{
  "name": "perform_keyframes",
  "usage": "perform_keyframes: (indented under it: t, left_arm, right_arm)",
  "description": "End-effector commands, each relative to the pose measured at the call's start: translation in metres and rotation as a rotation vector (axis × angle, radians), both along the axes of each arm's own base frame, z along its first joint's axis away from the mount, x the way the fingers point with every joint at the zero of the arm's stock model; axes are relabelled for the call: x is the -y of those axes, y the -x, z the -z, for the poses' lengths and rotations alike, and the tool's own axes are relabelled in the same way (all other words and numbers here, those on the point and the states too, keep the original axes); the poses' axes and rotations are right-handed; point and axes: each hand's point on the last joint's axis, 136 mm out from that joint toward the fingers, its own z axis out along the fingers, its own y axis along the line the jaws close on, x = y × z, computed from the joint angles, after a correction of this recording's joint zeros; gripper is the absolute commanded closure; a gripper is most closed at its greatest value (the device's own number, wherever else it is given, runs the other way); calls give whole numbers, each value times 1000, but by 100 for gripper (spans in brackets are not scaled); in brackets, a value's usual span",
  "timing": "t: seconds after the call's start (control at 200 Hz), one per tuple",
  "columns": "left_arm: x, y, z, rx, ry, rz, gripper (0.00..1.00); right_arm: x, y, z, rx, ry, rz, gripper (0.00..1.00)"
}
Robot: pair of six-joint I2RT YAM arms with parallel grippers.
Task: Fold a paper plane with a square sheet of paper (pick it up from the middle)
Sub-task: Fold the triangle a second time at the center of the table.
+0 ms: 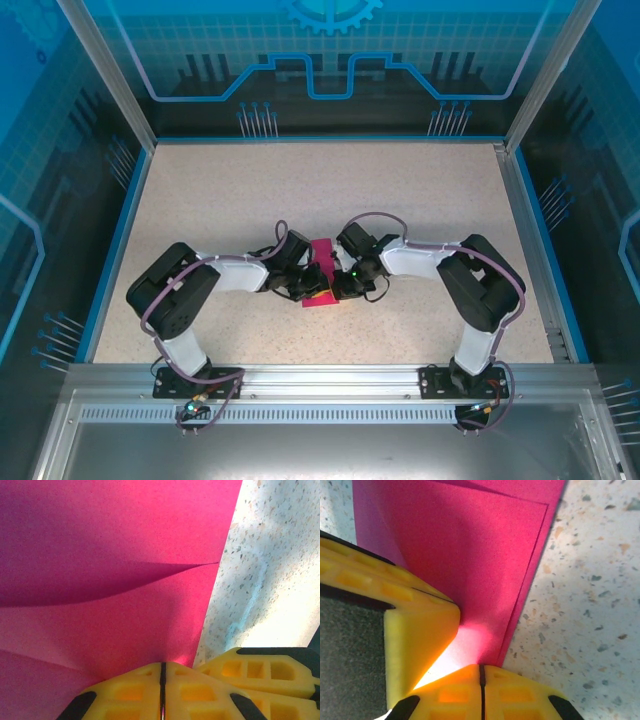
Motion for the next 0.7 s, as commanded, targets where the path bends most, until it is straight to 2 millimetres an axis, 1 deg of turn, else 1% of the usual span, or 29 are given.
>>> perform_keyframes:
  t: [0.0, 0.075, 0.265, 0.45, 0.695]
  left_arm:
    - [-26, 10, 30, -18, -132, -24, 90]
    - [-31, 5, 27, -9, -127, -37, 90]
    - [-44, -8, 23, 7, -120, -77, 90]
    - [-62, -20, 23, 10, -126, -118, 90]
    - [-89, -32, 23, 10, -159, -172, 90]
  right_arm:
    - [54, 31, 53, -75, 306, -15, 93]
    - [64, 34, 58, -76, 358, -22, 93]
    - [78, 39, 67, -84, 450, -41, 93]
    - [83, 42, 71, -96, 478, -45, 93]
    - [83, 42, 73, -102, 483, -43, 93]
